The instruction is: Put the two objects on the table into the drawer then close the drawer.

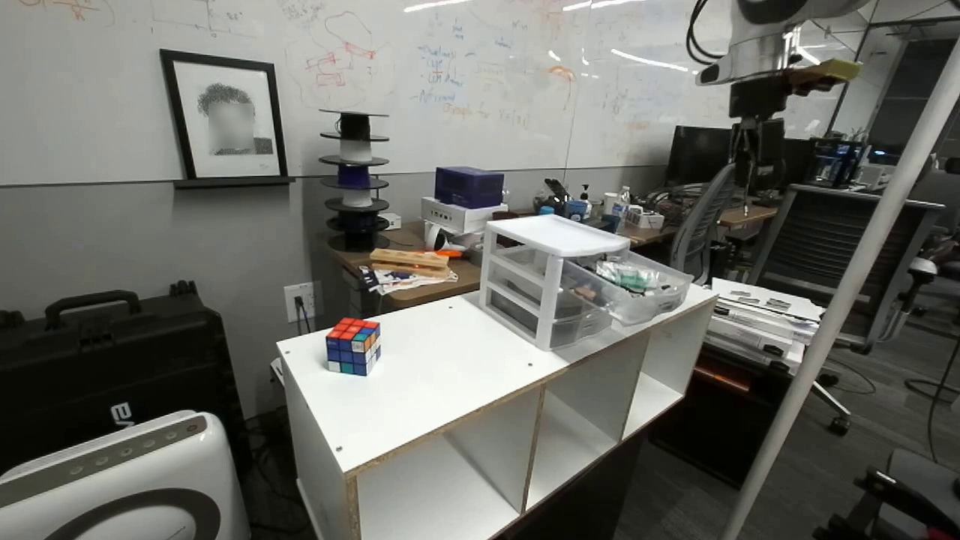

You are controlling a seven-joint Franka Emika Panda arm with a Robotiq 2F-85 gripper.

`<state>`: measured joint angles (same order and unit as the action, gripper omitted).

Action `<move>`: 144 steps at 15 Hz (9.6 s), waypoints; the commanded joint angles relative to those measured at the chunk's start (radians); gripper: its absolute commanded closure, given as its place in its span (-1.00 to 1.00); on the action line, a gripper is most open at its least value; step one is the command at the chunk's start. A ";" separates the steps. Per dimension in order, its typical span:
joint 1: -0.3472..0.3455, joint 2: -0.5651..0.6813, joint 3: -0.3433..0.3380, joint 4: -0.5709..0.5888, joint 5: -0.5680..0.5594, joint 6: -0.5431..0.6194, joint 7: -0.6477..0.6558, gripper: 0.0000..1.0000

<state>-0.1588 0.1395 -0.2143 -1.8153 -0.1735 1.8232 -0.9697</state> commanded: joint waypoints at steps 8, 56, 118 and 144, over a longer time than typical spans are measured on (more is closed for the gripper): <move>-0.008 0.561 0.137 0.450 -0.030 0.170 0.048 -1.00; -0.180 0.788 0.250 0.573 0.198 0.369 -0.245 0.73; 0.033 -0.165 0.076 -0.241 0.184 0.398 0.135 -1.00; -0.309 0.746 0.202 0.677 0.262 0.075 -0.475 -1.00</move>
<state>-0.4353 0.8122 -0.0441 -1.2509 0.0499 1.9519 -1.3732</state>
